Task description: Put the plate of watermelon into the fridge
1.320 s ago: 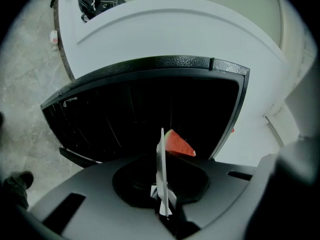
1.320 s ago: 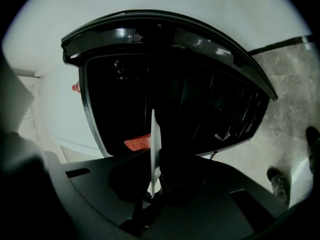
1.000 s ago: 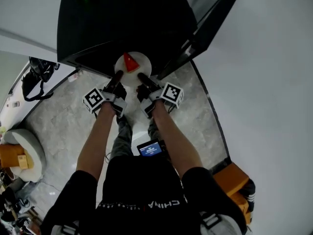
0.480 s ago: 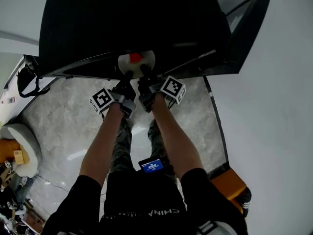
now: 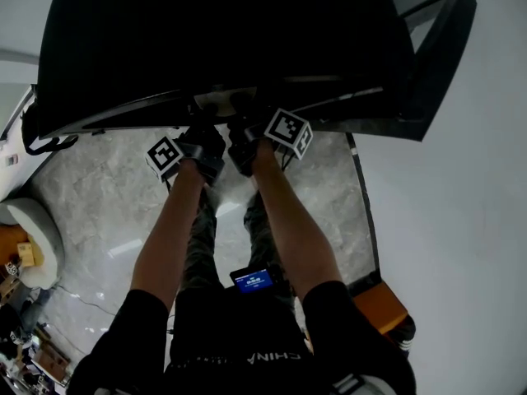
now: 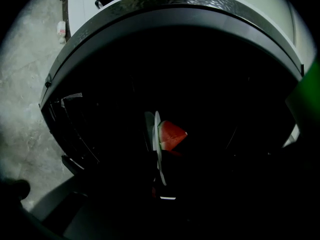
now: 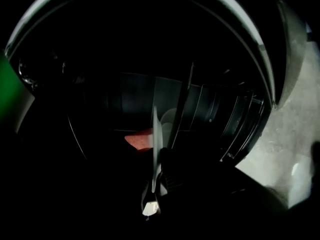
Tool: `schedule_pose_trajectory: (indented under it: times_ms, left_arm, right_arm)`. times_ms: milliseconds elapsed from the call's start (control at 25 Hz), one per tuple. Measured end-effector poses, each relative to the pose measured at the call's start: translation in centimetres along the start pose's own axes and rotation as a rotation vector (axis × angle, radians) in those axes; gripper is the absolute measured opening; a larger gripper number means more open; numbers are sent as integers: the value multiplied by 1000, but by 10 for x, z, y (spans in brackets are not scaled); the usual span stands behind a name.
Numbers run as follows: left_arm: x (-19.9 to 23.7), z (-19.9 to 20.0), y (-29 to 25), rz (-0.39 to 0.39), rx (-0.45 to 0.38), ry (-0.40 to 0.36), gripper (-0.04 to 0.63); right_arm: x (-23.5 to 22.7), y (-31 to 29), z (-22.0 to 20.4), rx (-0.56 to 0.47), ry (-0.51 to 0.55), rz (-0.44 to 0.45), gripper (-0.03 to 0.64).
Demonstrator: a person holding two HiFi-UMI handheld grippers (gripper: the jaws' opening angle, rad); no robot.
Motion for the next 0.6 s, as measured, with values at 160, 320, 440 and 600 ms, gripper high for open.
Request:
schedule_pose_trajectory:
  times_ms: [160, 320, 440, 600]
  left_arm:
    - [3, 4, -6, 6, -19, 2, 29]
    - [6, 4, -10, 25, -45, -13, 25]
    - [4, 9, -13, 35, -87, 0, 25]
    - [1, 18, -16, 56, -114, -4, 25]
  right_arm:
    - [-2, 1, 1, 47, 23, -7, 25]
    - [-3, 10, 0, 76, 39, 21, 78]
    - [2, 17, 2, 97, 103, 13, 83]
    - [6, 29, -6, 127, 293, -67, 78]
Point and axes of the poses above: the fingertips, and each gripper's own axes: y backward along the fingers, x to its left, z out of its top, the point moved 4 cm from there along y, backward along the fingers, and after that the axes turned 8 degrees about z, right-handed, at the moved point
